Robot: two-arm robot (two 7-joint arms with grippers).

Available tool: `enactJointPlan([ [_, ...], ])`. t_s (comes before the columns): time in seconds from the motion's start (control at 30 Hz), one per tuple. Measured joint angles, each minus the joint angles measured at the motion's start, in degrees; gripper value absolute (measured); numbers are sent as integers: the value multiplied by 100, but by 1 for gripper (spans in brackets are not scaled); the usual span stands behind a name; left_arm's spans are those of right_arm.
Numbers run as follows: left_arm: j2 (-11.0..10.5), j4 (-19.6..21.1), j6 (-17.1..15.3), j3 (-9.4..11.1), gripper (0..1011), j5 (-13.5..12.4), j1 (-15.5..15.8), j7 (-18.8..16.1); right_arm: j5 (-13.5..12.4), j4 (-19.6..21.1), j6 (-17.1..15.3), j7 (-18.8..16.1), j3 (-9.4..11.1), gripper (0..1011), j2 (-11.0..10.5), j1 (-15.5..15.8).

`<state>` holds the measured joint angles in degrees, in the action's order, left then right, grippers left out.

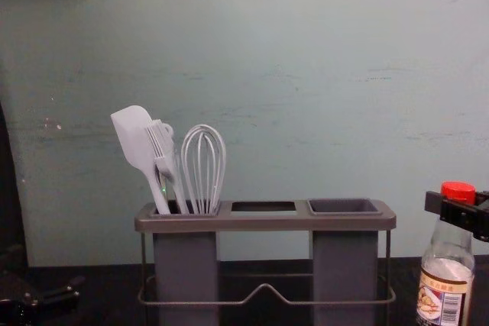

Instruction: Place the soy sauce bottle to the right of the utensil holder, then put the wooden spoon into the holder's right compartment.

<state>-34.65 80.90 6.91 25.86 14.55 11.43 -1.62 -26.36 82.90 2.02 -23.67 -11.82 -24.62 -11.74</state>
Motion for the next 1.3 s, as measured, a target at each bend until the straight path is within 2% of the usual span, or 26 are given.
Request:
enactJointPlan([
  [0.47, 0, 0, 0, 0, 1005, 0, 0, 0, -48, -259, -17, -68, -79, 392, 62, -195],
  [1.3, 0, 0, 0, 0, 1005, 0, 0, 0, -89, -395, -8, -79, -108, 392, 66, -235],
])
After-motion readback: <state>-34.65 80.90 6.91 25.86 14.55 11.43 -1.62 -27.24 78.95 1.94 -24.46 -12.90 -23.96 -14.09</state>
